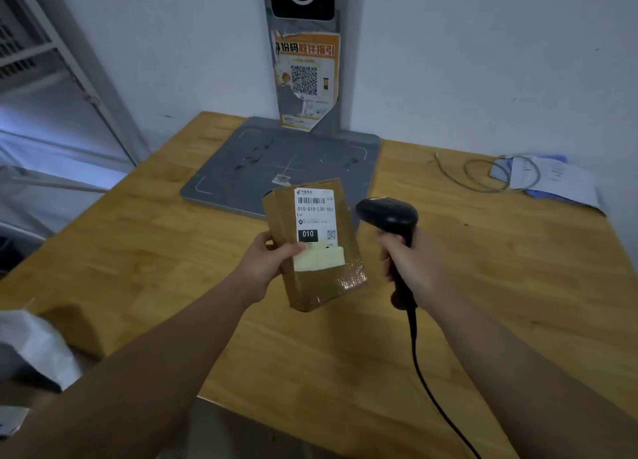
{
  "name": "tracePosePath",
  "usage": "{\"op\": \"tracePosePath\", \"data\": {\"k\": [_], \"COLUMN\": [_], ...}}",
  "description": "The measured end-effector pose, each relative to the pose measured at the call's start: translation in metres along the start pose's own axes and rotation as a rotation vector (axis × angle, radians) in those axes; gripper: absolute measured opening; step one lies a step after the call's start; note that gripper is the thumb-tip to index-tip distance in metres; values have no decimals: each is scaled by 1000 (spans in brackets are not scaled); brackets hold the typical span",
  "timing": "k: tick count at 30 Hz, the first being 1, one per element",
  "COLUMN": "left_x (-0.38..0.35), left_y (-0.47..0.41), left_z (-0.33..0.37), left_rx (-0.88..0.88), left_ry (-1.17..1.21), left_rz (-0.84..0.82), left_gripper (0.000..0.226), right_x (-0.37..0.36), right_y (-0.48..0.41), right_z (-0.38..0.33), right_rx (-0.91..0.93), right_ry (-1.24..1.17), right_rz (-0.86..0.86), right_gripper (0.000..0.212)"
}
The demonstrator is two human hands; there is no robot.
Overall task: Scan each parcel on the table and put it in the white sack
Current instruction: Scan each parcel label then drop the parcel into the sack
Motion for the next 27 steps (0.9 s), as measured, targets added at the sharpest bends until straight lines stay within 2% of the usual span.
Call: {"op": "tracePosePath", "data": {"k": [4,16,27], "left_x": [13,16,13], "left_y": [0,-1,-5], "left_z": [-4,-16,-24], "left_rx": [-35,-51,-48], "left_ry": [-83,-12,-17], "left_rz": [84,102,103], "left_gripper": [60,66,60], "right_x": [-27,-37,-32], "right_y": [23,37,39], "right_z": [-17,-9,-12], "right_rx": [76,24,46], "right_ry": [9,-9,9], "right_rz": [-43,-31,-51], "right_gripper": [35,39,37]}}
Point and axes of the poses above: each hand's wrist, its own y-axis away from the middle knuckle, its own x-axis out of the back of the hand, z = x × y, the point moved 10 cm from there along -y, towards the middle knuckle, and after that the axes turned 5 degrees about y, right-handed, at the moved point
